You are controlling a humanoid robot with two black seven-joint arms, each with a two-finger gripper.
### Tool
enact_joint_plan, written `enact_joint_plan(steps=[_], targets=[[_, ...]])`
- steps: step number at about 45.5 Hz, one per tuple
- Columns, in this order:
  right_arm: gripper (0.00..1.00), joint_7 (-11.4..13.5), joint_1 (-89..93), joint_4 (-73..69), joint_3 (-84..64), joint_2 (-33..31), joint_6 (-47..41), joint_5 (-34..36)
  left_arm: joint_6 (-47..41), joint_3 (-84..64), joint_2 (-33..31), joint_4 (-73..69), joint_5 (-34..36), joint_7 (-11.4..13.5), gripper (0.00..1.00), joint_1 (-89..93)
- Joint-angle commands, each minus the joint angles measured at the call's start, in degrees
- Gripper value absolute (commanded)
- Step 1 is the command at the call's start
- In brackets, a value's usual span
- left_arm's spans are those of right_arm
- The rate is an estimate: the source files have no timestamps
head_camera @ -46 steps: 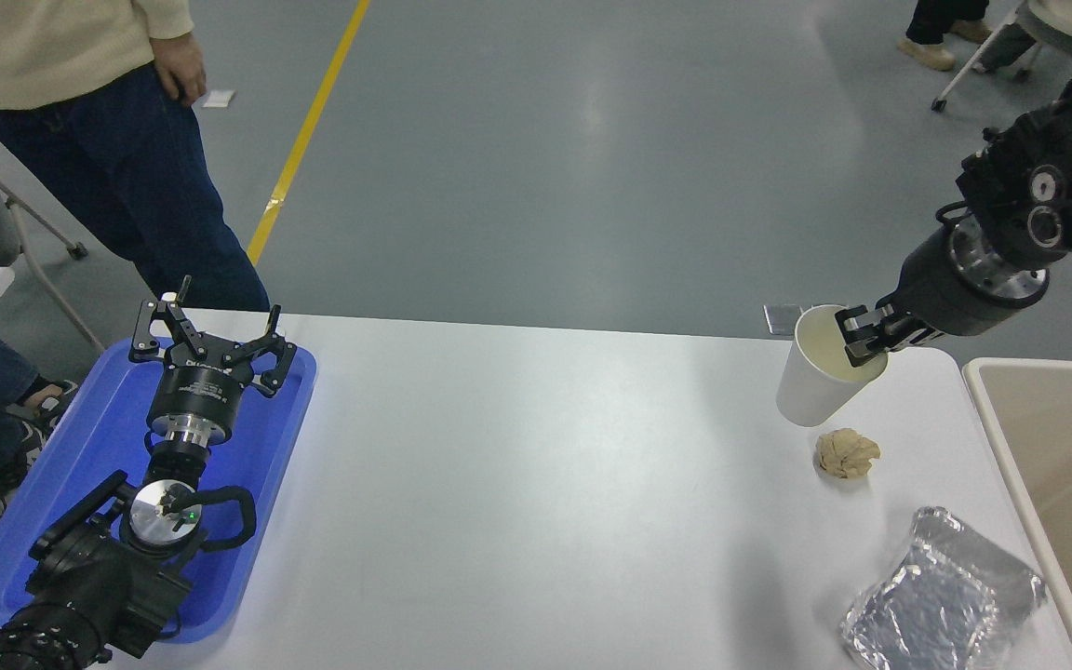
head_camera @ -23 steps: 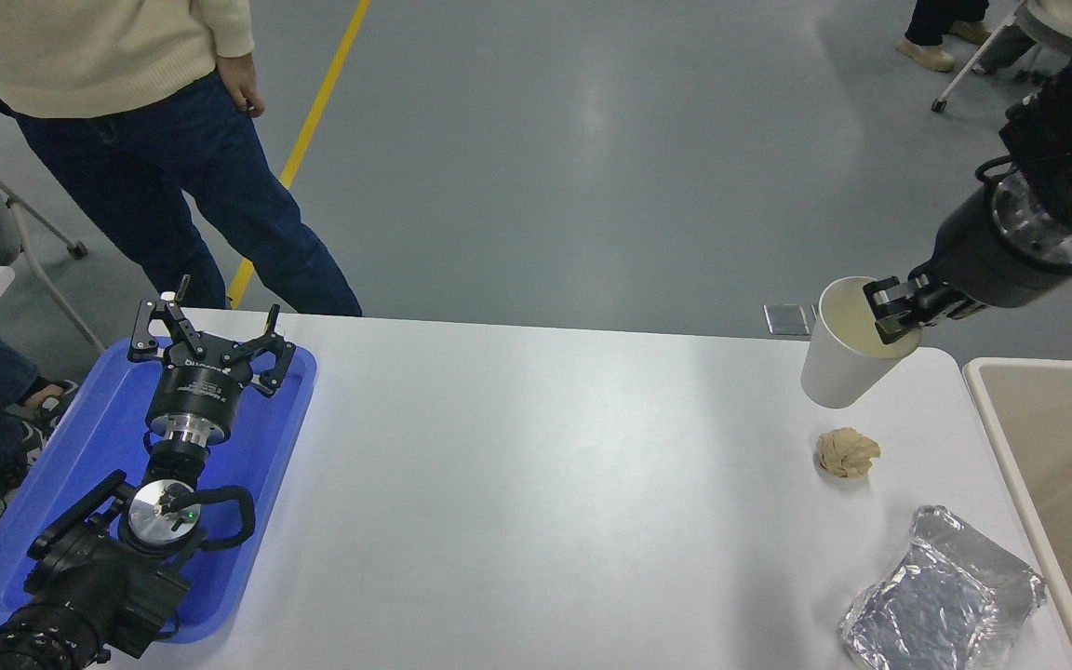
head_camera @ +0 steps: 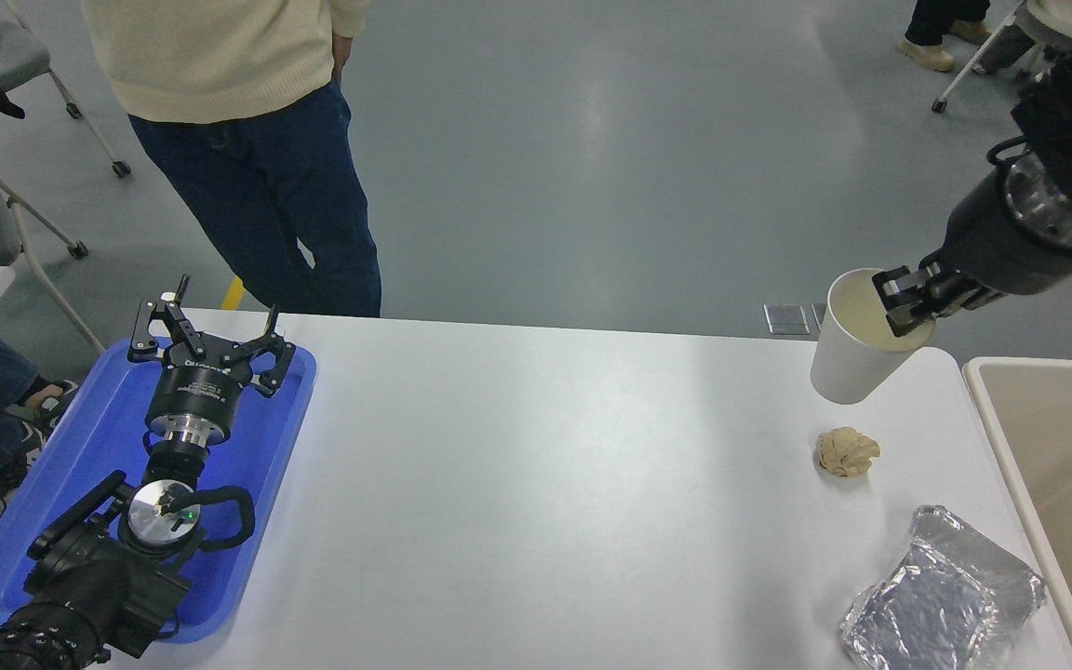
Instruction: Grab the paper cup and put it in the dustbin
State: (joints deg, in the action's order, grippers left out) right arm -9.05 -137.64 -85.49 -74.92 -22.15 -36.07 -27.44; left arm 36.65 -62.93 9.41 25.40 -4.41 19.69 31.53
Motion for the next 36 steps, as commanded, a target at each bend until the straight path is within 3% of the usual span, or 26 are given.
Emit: enact_joint_plan(steps=[1, 16, 24, 36], targets=[[0.0, 0.0, -2.19, -0.03, -0.31, -0.09, -1.2, -0.07, 0.0, 0.0, 0.0, 0.0, -0.07, 0.0, 1.0, 0.03], [0.0, 0.09, 0.0, 1.29, -2.34, -1.84, -1.11, -2.0, 0.0, 0.0, 0.0, 0.0, -0.07, 0.0, 1.0, 0.03], [0.0, 0.0, 4.75, 6.82, -3.39, -11.24, -1.02, -13.94, 0.0, 0.0, 0.0, -0.09, -0.07, 0.09, 1.0, 0.03], [0.0, -1.85, 11.16, 16.22, -3.22, -24.95, -1.28, -20.45, 0.0, 0.0, 0.0, 0.0, -0.07, 0.09, 1.0, 0.03]])
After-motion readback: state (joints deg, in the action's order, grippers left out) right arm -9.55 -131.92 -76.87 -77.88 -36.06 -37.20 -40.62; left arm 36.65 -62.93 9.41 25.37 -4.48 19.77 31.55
